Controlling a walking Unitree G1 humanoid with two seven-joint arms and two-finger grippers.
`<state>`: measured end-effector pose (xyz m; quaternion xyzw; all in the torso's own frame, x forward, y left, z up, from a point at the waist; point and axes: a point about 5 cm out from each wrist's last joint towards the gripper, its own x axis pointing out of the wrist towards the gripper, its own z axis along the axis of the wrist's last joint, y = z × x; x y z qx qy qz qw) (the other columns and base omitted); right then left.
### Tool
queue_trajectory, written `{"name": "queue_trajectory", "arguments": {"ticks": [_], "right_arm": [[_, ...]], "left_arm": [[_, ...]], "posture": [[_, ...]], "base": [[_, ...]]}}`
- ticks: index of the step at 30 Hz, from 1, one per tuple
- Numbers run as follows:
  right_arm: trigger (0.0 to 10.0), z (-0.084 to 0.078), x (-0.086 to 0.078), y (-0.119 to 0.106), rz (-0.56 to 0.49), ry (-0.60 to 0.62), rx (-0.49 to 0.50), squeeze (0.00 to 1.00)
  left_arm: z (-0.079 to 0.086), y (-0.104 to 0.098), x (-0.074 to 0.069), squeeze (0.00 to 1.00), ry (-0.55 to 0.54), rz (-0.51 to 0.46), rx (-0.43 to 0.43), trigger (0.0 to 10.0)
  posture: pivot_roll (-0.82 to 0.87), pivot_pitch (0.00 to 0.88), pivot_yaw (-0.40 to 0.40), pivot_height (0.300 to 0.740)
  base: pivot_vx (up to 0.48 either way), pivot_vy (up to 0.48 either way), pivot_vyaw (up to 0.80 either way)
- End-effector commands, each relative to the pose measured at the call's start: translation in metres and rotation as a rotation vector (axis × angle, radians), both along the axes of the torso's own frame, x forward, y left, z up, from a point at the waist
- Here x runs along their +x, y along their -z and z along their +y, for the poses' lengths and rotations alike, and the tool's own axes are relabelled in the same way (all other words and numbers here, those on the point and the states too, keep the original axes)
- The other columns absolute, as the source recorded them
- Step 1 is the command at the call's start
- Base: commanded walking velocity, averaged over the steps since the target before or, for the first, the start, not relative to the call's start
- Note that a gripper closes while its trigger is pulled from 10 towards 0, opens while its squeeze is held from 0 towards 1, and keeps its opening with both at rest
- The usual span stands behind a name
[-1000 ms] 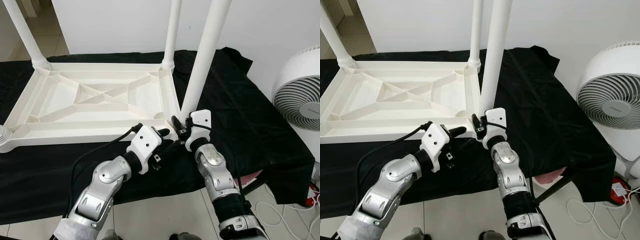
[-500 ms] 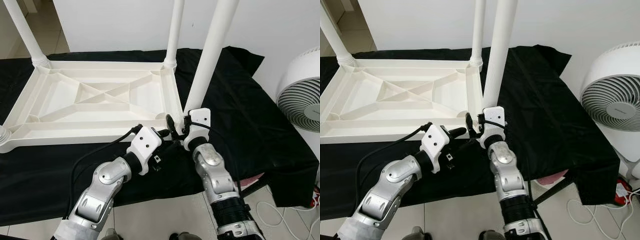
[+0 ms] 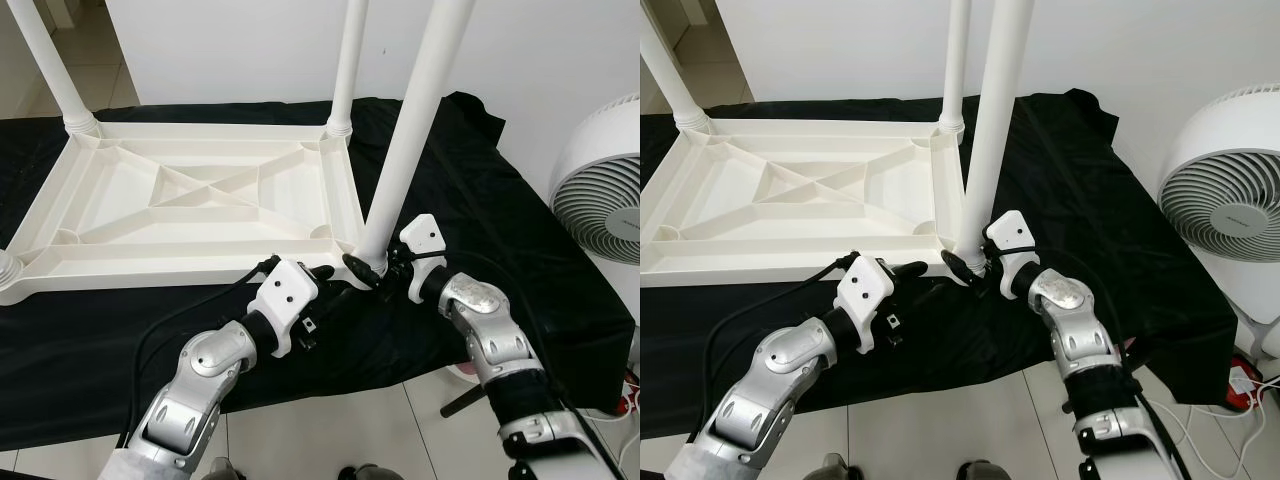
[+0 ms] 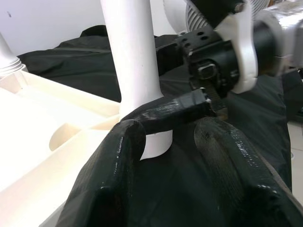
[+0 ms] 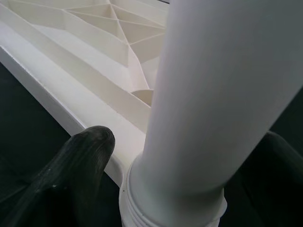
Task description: Building children table
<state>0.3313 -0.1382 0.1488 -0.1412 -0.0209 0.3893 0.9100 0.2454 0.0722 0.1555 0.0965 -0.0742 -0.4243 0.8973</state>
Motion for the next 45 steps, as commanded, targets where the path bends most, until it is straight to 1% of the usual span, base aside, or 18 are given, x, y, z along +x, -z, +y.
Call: {"name": "queue_trajectory", "arguments": {"ticks": [1, 6, 7, 8, 9, 21, 22, 23, 24, 27, 28, 31, 33, 34, 38, 42, 43, 45], "right_arm": [[10.0, -0.003, 0.005, -0.001, 0.007, -0.035, -0.019, 0.00], [10.0, -0.001, 0.017, 0.001, 0.020, -0.066, -0.072, 0.00], [7.1, 0.001, 0.019, 0.002, 0.026, -0.077, -0.081, 0.00], [7.1, 0.001, 0.021, 0.002, 0.030, -0.084, -0.086, 0.00], [0.0, 0.003, 0.022, 0.003, 0.036, -0.096, -0.086, 0.00], [0.0, 0.000, 0.021, 0.015, 0.073, -0.150, -0.097, 0.00], [8.0, 0.000, 0.021, 0.016, 0.073, -0.151, -0.096, 0.00], [8.0, -0.001, 0.021, 0.016, 0.070, -0.132, -0.086, 0.00], [10.0, -0.001, 0.021, 0.016, 0.068, -0.118, -0.078, 0.00], [10.0, -0.002, 0.021, 0.015, 0.064, -0.106, -0.064, 0.00], [10.0, -0.003, 0.021, 0.014, 0.051, -0.055, -0.044, 0.00], [10.0, -0.005, 0.022, 0.014, 0.043, -0.006, -0.027, 0.00], [10.0, -0.005, 0.018, 0.009, 0.014, 0.107, 0.047, 0.00], [10.0, -0.005, 0.018, 0.009, 0.014, 0.107, 0.047, 0.00], [10.0, 0.003, 0.004, 0.007, -0.025, 0.240, 0.161, 0.00], [10.0, 0.004, 0.002, 0.007, -0.025, 0.254, 0.178, 0.00], [10.0, 0.007, 0.000, 0.005, -0.030, 0.303, 0.209, 0.00], [10.0, 0.007, 0.000, 0.005, -0.030, 0.303, 0.209, 0.00]], "left_arm": [[-0.001, 0.003, -0.003, 0.00, 0.025, 0.017, 0.012, 10.0], [-0.002, 0.002, -0.002, 0.00, 0.026, 0.015, 0.014, 10.0], [-0.003, 0.002, -0.002, 0.00, 0.027, 0.014, 0.013, 10.0], [-0.003, 0.001, -0.002, 0.00, 0.028, 0.013, 0.013, 10.0], [-0.004, 0.001, -0.002, 0.00, 0.029, 0.012, 0.013, 10.0], [-0.005, 0.001, -0.003, 0.00, 0.030, 0.012, 0.014, 10.0], [-0.005, 0.000, -0.003, 0.00, 0.031, 0.012, 0.014, 10.0], [-0.005, 0.000, -0.003, 0.00, 0.033, 0.012, 0.013, 10.0], [-0.005, 0.000, -0.003, 0.00, 0.035, 0.012, 0.013, 10.0], [-0.005, 0.000, -0.003, 0.00, 0.036, 0.012, 0.013, 10.0], [-0.006, 0.000, -0.003, 0.00, 0.038, 0.012, 0.013, 10.0], [-0.006, 0.000, -0.003, 0.00, 0.039, 0.013, 0.014, 10.0], [-0.006, 0.001, -0.004, 0.00, 0.040, 0.016, 0.015, 10.0], [-0.006, 0.001, -0.004, 0.00, 0.040, 0.016, 0.015, 10.0], [-0.007, 0.001, -0.005, 0.00, 0.044, 0.021, 0.008, 10.0], [-0.007, 0.001, -0.005, 0.00, 0.045, 0.022, 0.008, 10.0], [-0.008, 0.001, -0.005, 0.00, 0.049, 0.024, 0.007, 10.0], [-0.008, 0.001, -0.005, 0.00, 0.049, 0.024, 0.007, 10.0]], "posture": [[-0.02, 0.053, -0.025, 0.740], [-0.02, 0.050, -0.023, 0.740], [-0.01, 0.049, -0.023, 0.740], [-0.01, 0.049, -0.023, 0.740], [-0.01, 0.047, -0.023, 0.740], [-0.01, 0.044, -0.020, 0.740], [-0.01, 0.044, -0.020, 0.740], [-0.01, 0.044, -0.020, 0.740], [-0.01, 0.044, -0.020, 0.740], [-0.02, 0.047, -0.019, 0.740], [-0.02, 0.049, -0.020, 0.740], [-0.02, 0.050, -0.019, 0.740], [-0.02, 0.054, -0.022, 0.740], [-0.02, 0.054, -0.022, 0.740], [-0.03, 0.062, -0.021, 0.740], [-0.03, 0.062, -0.021, 0.740], [-0.04, 0.067, -0.018, 0.740], [-0.04, 0.067, -0.018, 0.740]], "base": [[0.000, 0.000, 0.00], [0.000, 0.000, 0.00], [0.000, 0.000, 0.00], [0.000, 0.000, 0.00], [0.000, 0.000, 0.00], [0.000, 0.000, 0.00], [0.000, 0.000, 0.00], [0.000, 0.000, 0.00], [0.000, 0.000, 0.00], [0.000, 0.000, 0.00], [0.000, 0.000, 0.00], [0.000, 0.000, 0.00], [0.000, 0.000, 0.00], [0.000, 0.000, 0.00], [0.000, 0.000, 0.00], [0.000, 0.000, 0.00], [0.000, 0.000, 0.00], [0.000, 0.000, 0.00]]}}
